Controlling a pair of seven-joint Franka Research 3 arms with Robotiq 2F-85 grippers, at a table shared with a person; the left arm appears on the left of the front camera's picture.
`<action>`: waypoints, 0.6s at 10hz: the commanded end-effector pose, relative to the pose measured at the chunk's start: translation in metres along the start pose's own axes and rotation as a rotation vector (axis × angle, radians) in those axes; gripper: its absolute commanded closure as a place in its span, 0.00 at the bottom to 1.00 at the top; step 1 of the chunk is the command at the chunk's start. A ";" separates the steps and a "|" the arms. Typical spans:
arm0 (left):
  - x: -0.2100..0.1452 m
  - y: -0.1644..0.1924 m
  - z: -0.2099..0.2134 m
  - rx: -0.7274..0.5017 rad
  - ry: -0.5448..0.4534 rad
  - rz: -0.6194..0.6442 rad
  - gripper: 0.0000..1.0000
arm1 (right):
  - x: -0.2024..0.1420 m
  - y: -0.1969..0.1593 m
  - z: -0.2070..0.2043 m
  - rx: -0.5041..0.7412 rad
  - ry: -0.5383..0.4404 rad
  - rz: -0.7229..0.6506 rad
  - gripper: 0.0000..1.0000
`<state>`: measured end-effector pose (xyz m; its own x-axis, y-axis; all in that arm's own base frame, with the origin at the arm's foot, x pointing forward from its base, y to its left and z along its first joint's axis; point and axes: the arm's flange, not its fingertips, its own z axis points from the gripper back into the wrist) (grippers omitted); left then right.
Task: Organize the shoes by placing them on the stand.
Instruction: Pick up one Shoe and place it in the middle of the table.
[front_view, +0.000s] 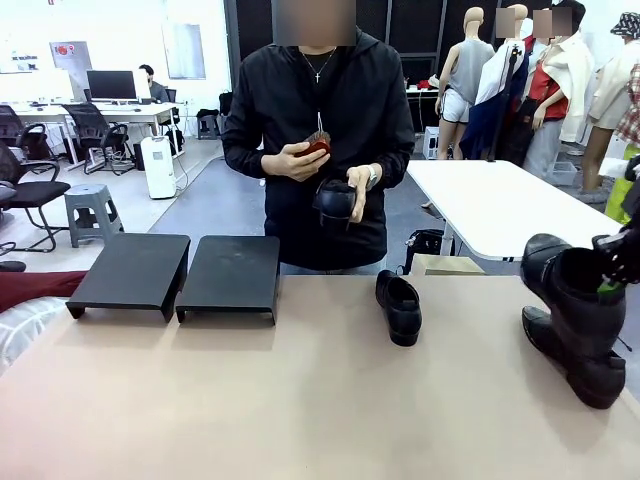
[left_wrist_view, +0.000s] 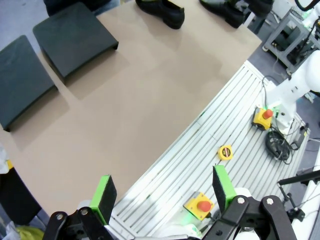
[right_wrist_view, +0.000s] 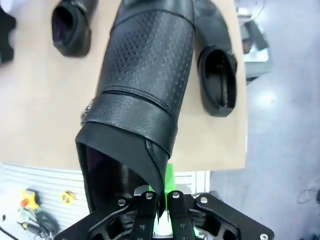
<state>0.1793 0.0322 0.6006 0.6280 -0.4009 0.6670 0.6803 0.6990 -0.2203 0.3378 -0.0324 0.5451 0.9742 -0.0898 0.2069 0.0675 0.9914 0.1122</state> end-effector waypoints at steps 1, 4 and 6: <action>0.001 0.001 0.001 -0.010 -0.007 0.001 0.00 | -0.002 0.015 -0.004 -0.016 0.040 0.042 1.00; 0.001 0.001 0.001 -0.010 -0.007 0.001 0.00 | -0.002 0.089 -0.006 -0.021 -0.035 0.138 1.00; 0.001 0.001 0.001 -0.010 -0.007 0.001 0.00 | -0.010 0.140 -0.008 -0.055 -0.084 0.156 1.00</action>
<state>0.1793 0.0322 0.6006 0.6280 -0.4009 0.6669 0.6802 0.6991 -0.2202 0.3328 0.0984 0.5468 0.9614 0.0923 0.2592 -0.0958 0.9954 0.0011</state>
